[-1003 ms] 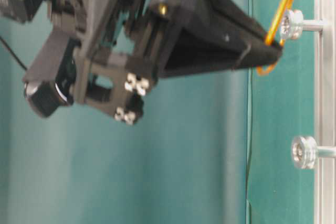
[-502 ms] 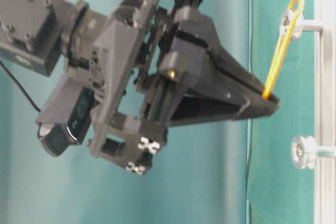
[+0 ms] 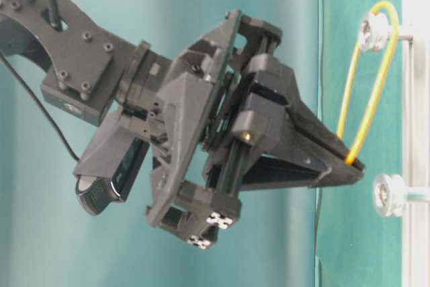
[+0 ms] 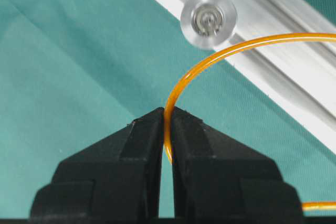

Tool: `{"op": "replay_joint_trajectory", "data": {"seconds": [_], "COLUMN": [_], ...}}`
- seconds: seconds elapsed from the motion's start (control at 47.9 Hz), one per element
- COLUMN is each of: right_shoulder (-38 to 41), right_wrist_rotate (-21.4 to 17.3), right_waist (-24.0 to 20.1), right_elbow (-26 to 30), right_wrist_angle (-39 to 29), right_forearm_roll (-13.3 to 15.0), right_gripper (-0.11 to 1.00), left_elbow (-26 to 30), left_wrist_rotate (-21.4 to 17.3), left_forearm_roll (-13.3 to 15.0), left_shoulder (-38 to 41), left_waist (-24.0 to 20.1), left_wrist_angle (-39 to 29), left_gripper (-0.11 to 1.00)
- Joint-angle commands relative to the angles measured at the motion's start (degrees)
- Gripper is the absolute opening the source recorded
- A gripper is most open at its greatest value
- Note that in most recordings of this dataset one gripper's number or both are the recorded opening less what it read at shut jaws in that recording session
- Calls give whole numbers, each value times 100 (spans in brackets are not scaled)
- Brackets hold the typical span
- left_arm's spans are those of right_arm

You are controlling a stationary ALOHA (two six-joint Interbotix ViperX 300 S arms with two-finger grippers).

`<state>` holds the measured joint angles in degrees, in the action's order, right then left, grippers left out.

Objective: Hook the rubber onto the shaft.
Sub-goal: 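Stretch the band leftward and lower it around the left post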

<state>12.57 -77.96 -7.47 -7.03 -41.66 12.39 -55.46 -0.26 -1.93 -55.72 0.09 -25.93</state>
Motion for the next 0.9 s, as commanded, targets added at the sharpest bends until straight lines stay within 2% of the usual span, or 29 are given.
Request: {"op": "replay_joint_trajectory", "data": {"seconds": [0.0,0.272,0.502,0.878], "right_shoulder": [-97,18,246,519], "right_wrist_rotate": [18,44,272,281], "right_waist": [53,167,202,220], "right_elbow": [141,272,580,879], "right_wrist_angle": [132,299,308,308], "right_forearm_roll": [44,132,141,141], "right_gripper": [7,7,7,7], "left_elbow": [211,246,255,272], "left_wrist_rotate": [9,9,9,9], "left_forearm_roll": [-9,-9,-9,-9], "left_shoulder": [18,26,26,35], "left_waist": [-9,-9,-9,-9], "left_wrist_angle": [44,44,44,44], "left_gripper": [2,2,2,2]}}
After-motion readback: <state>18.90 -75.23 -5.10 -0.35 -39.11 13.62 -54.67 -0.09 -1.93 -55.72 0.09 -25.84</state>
